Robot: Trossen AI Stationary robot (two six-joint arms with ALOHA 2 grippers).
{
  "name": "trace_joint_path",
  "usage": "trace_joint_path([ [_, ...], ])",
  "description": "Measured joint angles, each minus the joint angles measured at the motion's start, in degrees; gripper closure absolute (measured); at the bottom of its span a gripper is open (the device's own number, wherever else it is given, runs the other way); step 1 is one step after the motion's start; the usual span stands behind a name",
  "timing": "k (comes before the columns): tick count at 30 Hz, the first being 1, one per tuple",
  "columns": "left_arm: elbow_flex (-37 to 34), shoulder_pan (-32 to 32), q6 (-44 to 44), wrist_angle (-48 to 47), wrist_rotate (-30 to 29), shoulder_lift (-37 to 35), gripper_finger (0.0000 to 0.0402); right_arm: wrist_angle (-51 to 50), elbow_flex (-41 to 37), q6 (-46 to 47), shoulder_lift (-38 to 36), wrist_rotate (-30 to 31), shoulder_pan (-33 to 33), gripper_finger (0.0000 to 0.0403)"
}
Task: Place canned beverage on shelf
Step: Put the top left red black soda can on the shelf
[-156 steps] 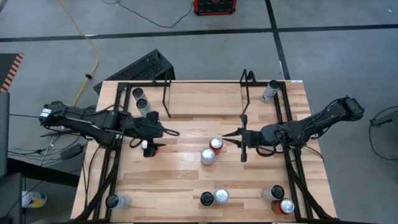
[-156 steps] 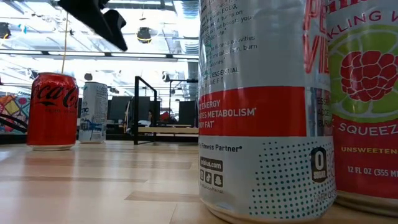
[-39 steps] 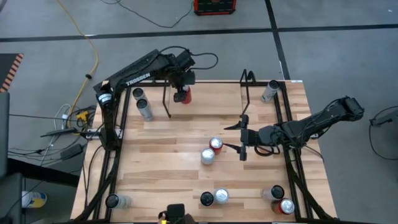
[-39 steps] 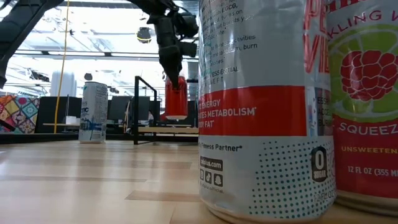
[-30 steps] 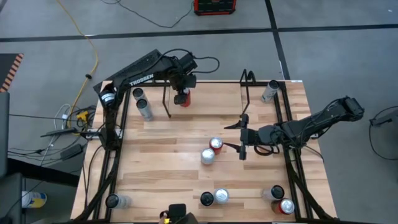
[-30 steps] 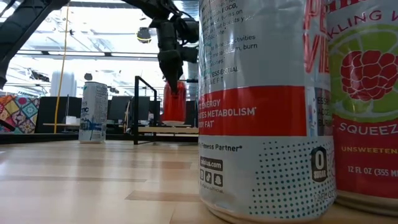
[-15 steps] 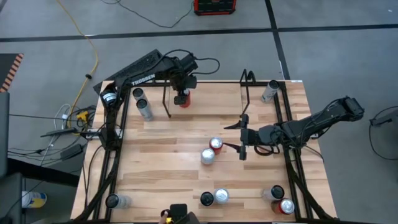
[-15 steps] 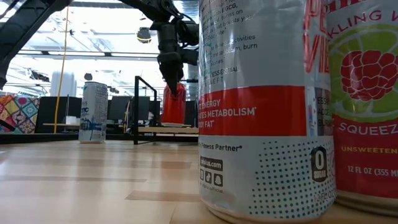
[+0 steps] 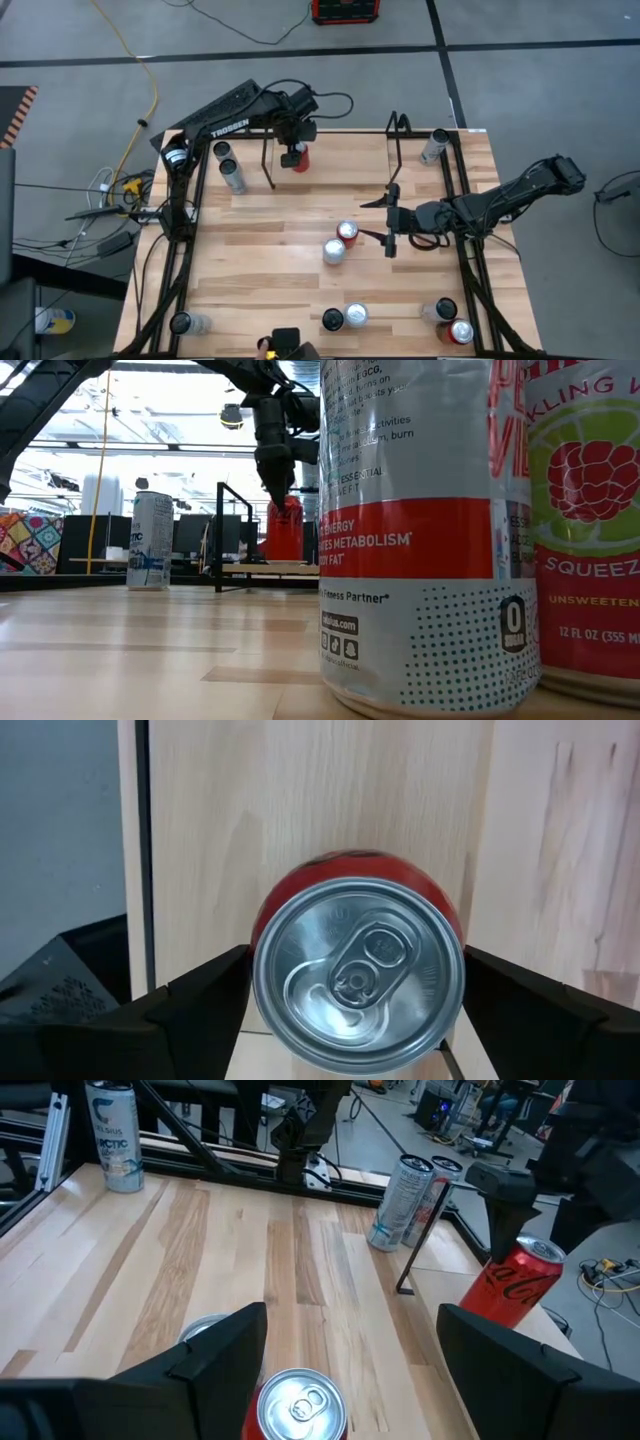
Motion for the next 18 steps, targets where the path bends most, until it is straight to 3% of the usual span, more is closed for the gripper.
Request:
trace_joint_path([
  [8,3.6,-0.1,0.6,-3.6,-2.0,0.0,0.0073,0.0,0.0,0.0,0.0,0.0,0.0,0.0081],
  [18,18.8,-0.1,-2.5,-10.4,-1.6,-0.1,0.0073,1.0,0.0,-1.1,0.0,0.0,-0.7,0.0081],
])
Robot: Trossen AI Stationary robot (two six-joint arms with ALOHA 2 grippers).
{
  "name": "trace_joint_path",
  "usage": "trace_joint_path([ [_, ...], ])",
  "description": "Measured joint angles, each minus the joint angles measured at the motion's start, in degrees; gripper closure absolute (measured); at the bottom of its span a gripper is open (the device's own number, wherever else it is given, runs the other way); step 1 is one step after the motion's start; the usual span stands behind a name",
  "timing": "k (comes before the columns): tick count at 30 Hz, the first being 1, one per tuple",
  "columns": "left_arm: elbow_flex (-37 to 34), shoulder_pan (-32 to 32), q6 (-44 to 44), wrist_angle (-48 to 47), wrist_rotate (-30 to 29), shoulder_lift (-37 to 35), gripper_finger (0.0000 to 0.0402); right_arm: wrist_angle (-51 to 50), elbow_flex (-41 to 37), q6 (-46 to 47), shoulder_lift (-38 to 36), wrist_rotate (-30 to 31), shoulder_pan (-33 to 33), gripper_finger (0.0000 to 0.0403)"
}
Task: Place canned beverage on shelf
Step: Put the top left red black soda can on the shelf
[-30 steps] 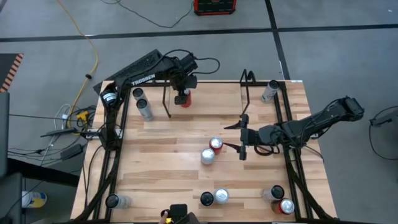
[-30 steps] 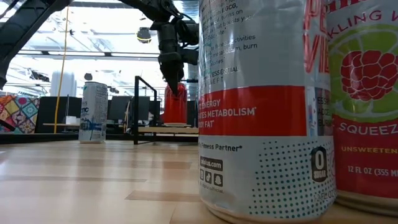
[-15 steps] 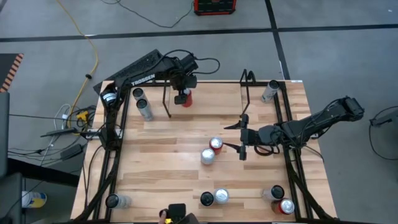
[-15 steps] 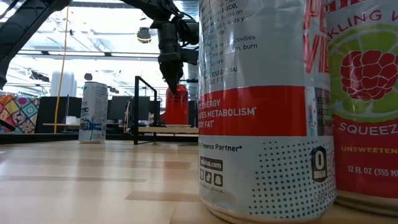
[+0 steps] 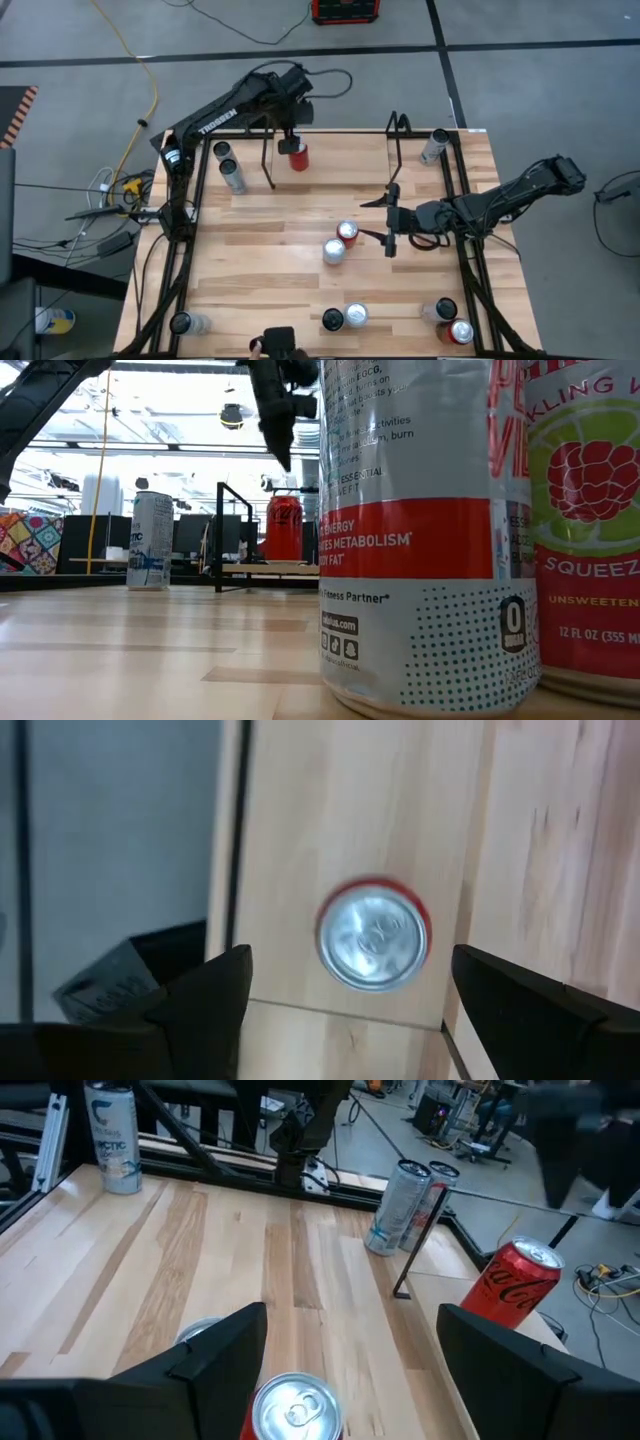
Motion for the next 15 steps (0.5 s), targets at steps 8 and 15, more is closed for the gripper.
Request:
trace_joint_path([
  [8,6.3,-0.3,-8.0,0.1,1.2,-3.9,0.0083,6.7,0.0,0.0,0.0,-0.1,-2.5,0.0081],
  [15,-5.0,-4.1,-9.4,3.1,2.1,-17.6,0.0107,12.8,0.0,0.0,1.2,-6.7,-8.1,0.0081],
])
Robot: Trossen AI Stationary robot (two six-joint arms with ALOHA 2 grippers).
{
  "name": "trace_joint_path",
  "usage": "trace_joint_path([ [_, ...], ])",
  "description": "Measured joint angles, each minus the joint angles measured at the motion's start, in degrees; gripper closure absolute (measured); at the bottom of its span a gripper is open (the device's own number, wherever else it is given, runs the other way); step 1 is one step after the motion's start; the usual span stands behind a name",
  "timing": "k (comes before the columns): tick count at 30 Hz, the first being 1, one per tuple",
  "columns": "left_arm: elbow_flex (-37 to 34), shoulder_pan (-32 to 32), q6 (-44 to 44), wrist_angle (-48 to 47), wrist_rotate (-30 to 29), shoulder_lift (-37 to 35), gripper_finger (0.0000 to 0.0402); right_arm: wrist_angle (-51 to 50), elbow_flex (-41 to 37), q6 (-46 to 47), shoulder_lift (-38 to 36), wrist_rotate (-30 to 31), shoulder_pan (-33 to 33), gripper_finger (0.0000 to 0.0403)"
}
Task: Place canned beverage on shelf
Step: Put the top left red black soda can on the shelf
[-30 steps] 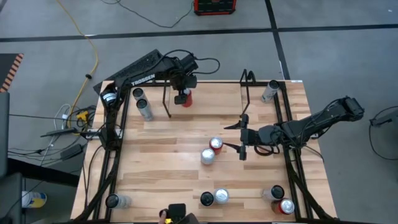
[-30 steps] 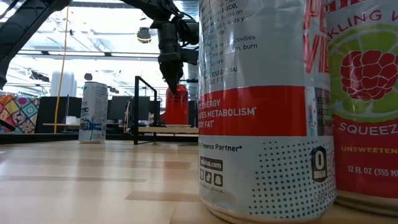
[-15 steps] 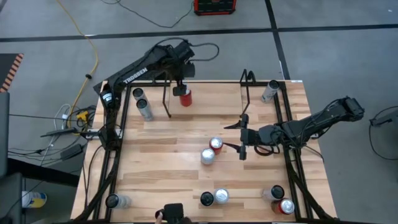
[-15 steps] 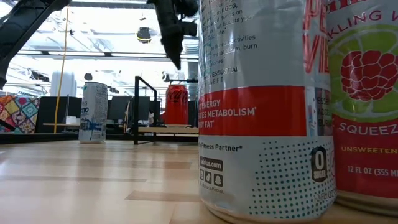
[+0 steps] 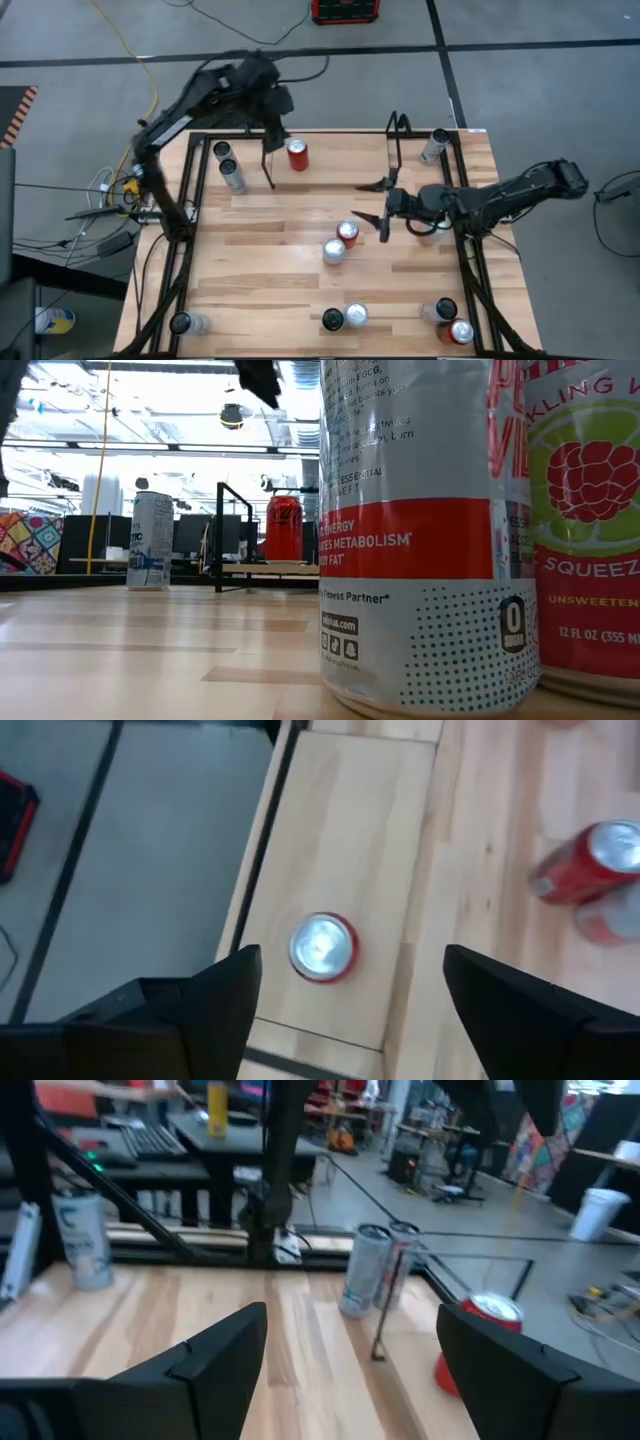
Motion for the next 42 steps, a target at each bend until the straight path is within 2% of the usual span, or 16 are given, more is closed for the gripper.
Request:
trace_joint_path([
  [5,-19.4,-4.1,-3.0,12.1,-0.2,-16.3,0.0121,4.1,2.6,0.1,5.6,-4.9,-5.1,0.0084],
  [12,-50.6,-11.3,-7.4,37.7,-0.2,-38.5,0.0123,-1.6,12.2,-0.2,14.8,-5.6,-6.7,0.0085],
  [16,-65.3,-12.9,-8.6,47.9,-1.5,-46.8,0.0123,-4.3,16.8,-0.9,20.4,-5.6,-8.8,0.0085],
  [19,-72.4,-12.8,-9.0,51.5,-3.2,-50.8,0.0123,-4.5,19.8,-2.4,25.0,-6.0,-11.5,0.0085],
  [22,-76.7,-12.3,-8.6,53.9,-5.2,-53.1,0.0123,-5.6,23.5,-2.7,29.2,-11.3,-15.3,0.0085],
  [25,-79.1,-11.8,-8.6,55.9,-4.4,-53.5,0.0123,-8.7,27.3,-1.1,33.3,-17.8,-19.1,0.0085],
  [28,-80.4,-11.9,-8.4,57.1,-2.7,-53.3,0.0123,-13.4,31.0,0.5,36.6,-19.3,-22.0,0.0091],
  [31,-80.4,-12.0,-8.5,56.3,-2.5,-52.3,0.0123,-19.3,35.0,1.1,38.8,-19.6,-24.3,0.0115],
  [35,-80.5,-12.5,-9.7,55.2,-1.4,-51.8,0.0123,-27.1,39.2,1.1,39.9,-19.6,-26.2,0.0178],
  [42,-80.5,-14.1,-10.7,54.8,0.2,-51.7,0.0123,-29.5,39.7,1.1,38.7,-19.6,-26.4,0.0342],
])
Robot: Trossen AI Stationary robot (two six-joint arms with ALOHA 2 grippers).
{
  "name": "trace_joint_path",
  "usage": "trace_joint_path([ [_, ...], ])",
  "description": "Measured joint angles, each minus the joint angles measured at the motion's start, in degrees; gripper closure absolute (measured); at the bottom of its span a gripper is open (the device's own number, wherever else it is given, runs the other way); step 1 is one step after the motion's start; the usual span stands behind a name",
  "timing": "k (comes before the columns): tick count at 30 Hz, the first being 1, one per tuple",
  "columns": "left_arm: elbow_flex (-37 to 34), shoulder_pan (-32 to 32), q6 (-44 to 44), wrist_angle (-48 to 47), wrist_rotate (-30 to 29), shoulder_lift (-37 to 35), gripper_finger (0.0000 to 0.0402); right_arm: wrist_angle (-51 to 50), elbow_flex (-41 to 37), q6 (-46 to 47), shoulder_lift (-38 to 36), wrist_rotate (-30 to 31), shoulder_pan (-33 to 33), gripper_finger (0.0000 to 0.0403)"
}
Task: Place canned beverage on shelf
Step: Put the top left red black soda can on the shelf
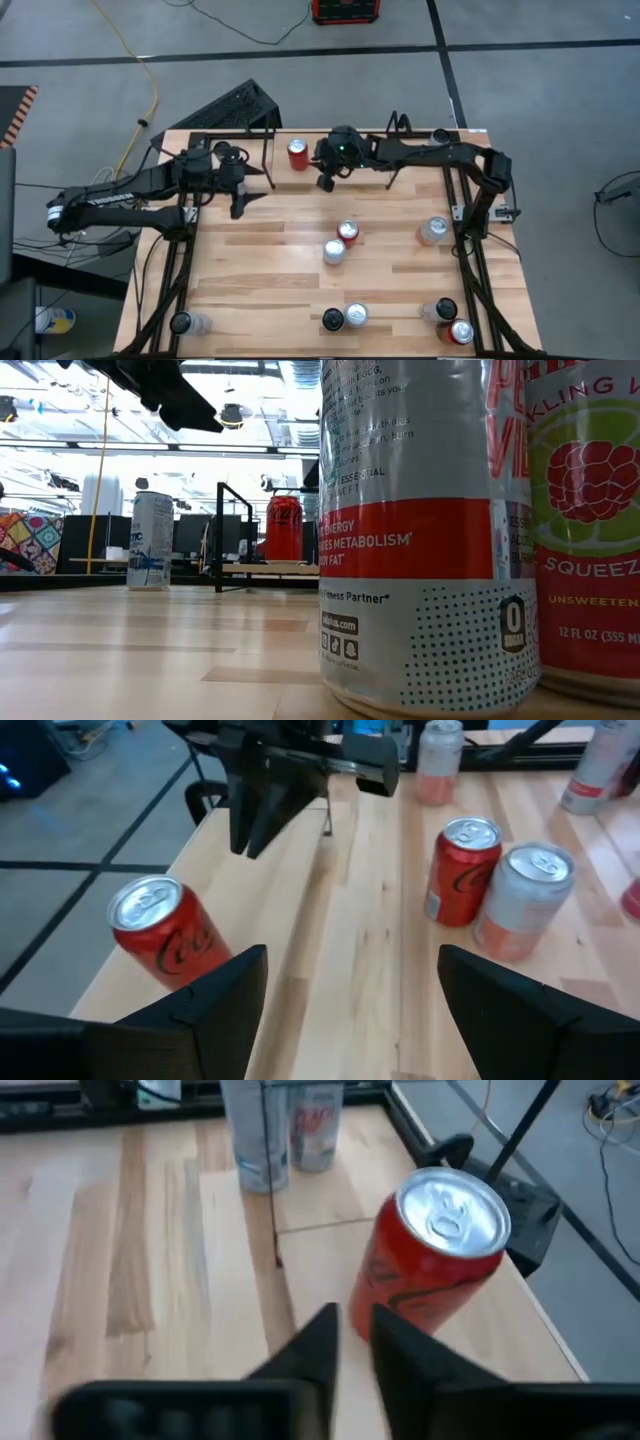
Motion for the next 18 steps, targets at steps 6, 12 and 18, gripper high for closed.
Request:
trace_joint_path([
  [6,0.0,-0.8,0.0,0.6,0.0,0.0,0.0123,1.5,0.0,4.0,2.2,0.9,-0.5,0.0378],
  [12,0.0,-0.8,-0.5,0.4,0.0,0.0,0.0123,3.0,0.0,9.1,5.7,5.4,-1.5,0.0386],
  [18,0.0,-0.8,-0.5,0.2,0.0,0.0,0.0123,8.0,0.0,9.9,9.2,5.3,-1.5,0.0386],
])
